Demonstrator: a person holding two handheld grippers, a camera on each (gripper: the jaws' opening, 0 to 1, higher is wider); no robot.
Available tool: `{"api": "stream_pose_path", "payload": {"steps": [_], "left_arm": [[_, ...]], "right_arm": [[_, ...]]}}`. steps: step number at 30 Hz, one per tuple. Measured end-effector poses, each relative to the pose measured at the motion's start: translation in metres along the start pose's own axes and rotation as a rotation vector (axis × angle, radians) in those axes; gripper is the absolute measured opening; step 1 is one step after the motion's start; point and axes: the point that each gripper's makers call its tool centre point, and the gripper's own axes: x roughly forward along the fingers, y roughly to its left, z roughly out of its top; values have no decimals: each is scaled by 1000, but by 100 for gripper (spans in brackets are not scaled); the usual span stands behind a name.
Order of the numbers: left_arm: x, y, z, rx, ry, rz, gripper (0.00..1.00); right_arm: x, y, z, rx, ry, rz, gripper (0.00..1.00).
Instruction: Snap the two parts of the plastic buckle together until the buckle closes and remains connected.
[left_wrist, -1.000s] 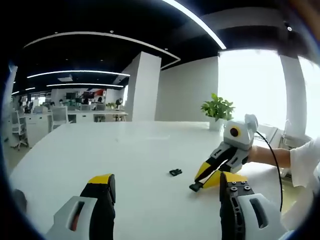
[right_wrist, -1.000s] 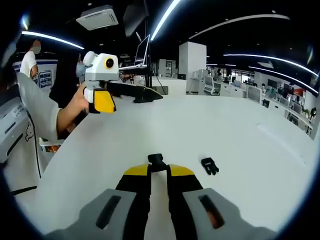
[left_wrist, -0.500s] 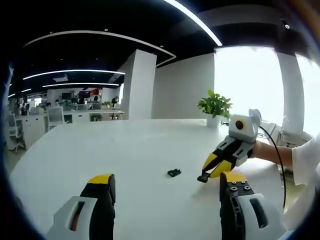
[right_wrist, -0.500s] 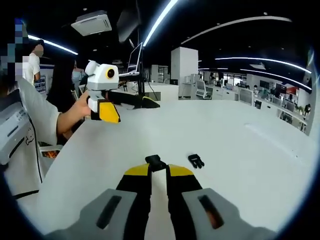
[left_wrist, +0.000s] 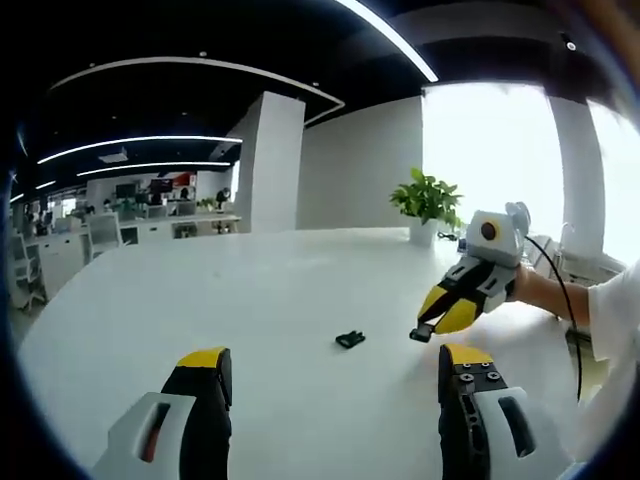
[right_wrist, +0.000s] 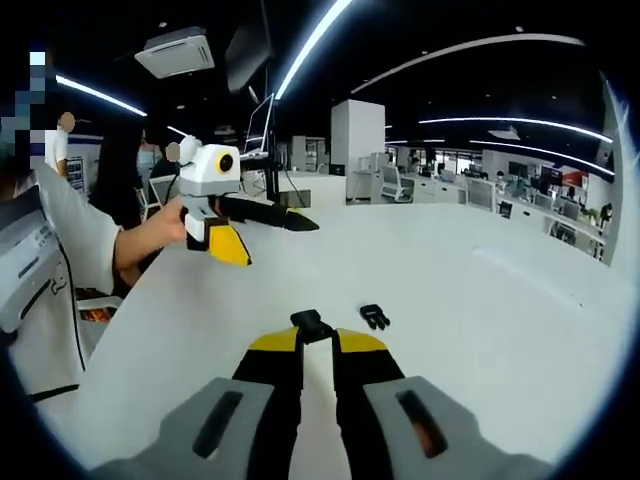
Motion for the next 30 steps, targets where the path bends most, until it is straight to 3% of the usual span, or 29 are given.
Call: {"api": "stream_pose_path", "payload": {"steps": [10,17,30], "left_arm": [[13,1,2,30,-7,-30,85],[18,-13,4,104,-23,-109,85],[27,-16,0,164,17,-139,85]], "right_arm": [[-14,-5,-7,20,-1,-45,10],[-23,-5,-10,24,2,-58,10],[-36,-7,-10,43,-21,-81,10]]}}
